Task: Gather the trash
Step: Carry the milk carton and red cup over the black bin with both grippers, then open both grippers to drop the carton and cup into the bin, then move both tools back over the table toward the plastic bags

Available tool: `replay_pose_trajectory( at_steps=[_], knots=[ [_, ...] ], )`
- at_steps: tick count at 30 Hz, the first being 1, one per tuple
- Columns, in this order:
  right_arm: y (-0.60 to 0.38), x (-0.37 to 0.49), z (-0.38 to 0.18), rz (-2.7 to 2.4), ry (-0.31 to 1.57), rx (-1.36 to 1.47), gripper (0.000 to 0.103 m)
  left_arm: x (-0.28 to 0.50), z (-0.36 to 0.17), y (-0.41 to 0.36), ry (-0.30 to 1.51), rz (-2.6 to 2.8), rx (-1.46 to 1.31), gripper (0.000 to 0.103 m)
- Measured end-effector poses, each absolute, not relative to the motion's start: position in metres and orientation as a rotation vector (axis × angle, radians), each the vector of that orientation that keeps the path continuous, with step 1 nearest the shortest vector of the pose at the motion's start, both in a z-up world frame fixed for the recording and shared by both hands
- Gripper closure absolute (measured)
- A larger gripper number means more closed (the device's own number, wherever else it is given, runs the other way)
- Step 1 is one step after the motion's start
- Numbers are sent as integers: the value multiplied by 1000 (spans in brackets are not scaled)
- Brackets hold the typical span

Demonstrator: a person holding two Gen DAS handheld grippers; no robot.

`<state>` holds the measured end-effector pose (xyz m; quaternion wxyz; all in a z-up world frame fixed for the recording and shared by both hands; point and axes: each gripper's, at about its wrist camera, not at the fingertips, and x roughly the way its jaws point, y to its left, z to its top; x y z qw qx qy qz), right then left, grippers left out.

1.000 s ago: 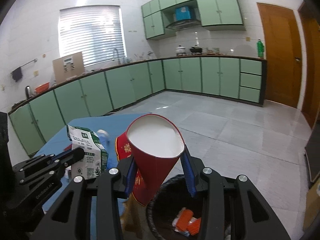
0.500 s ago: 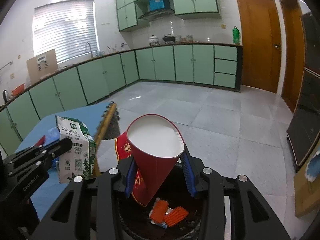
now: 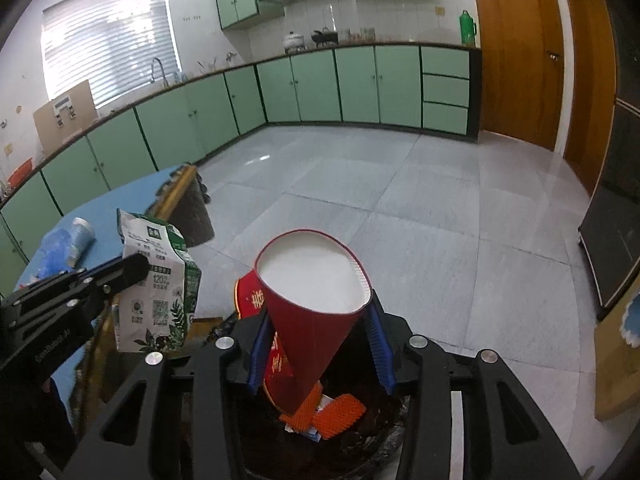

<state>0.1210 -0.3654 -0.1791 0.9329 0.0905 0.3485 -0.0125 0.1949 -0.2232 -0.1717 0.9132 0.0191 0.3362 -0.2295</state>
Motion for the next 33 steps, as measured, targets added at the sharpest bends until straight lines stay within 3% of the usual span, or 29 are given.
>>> replay_pose_trajectory(
  at_steps=[3,5,8,10,14,18,23,33],
  knots=[
    [-369,122,-187,-36,728,191,40,203,-181,-227,738,-487,39,97],
    [-372,123,-189,-37,737,199,33,205,-186,-228,747,-491,38,86],
    [-373,121,-187,-55,733,212,29,204,-183,-226,742,-486,37,79],
    [-377,118,-183,-81,720,222,19,203,-179,-221,736,-480,28,74],
    [-377,106,-170,-106,679,226,7,195,-162,-207,690,-463,23,53],
    [-372,92,-149,-122,639,228,6,180,-140,-187,637,-438,15,34],
    [-359,80,-129,-105,595,267,6,158,-115,-158,583,-399,1,23],
    [-297,78,-97,5,533,223,6,125,-90,-84,545,-253,-34,22]
  ],
)
